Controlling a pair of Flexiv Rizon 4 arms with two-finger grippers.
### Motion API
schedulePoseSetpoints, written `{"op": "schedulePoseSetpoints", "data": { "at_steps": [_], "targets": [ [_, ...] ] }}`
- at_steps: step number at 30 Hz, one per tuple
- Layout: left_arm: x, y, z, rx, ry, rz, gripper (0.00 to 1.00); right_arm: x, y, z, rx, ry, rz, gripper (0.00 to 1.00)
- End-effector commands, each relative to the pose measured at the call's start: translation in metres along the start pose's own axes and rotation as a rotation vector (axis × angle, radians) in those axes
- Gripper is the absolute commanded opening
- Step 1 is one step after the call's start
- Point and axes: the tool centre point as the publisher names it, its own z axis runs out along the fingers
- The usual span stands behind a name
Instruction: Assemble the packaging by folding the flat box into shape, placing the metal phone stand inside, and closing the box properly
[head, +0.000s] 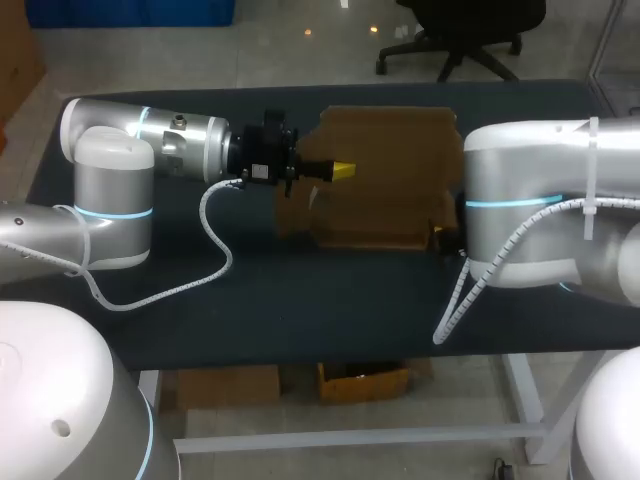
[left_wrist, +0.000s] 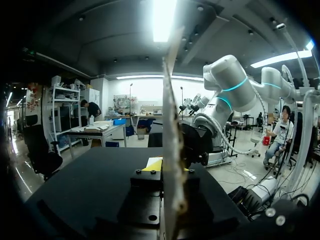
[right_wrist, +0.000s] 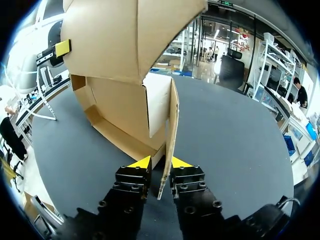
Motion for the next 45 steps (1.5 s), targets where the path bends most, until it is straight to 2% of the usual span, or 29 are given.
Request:
{"op": "schedulePoseSetpoints", "data": {
  "at_steps": [1, 19, 26, 33, 45],
  "targets": [
    [0.001, 0.001, 0.001, 0.0, -0.001, 0.0, 0.0, 0.006, -0.001, -0.001, -0.009, -0.012, 0.005, 0.2],
    [0.001, 0.001, 0.001, 0.0, -0.001, 0.0, 0.0, 0.019, -0.013, -0.009, -0.013, -0.035, 0.044, 0.25],
    [0.001, 0.001, 0.001, 0.0, -0.001, 0.0, 0.0, 0.019, -0.009, -0.011, -0.02, -0.046, 0.05, 0.25],
    [0.001, 0.001, 0.001, 0.0, -0.001, 0.0, 0.0, 0.021, -0.002, -0.008, -0.039, -0.044, 0.047, 0.35],
    [0.001, 0.001, 0.001, 0.0, -0.001, 0.0, 0.0, 0.03, 0.0, -0.003, -0.053, -0.027, 0.05, 0.29]
  ]
}}
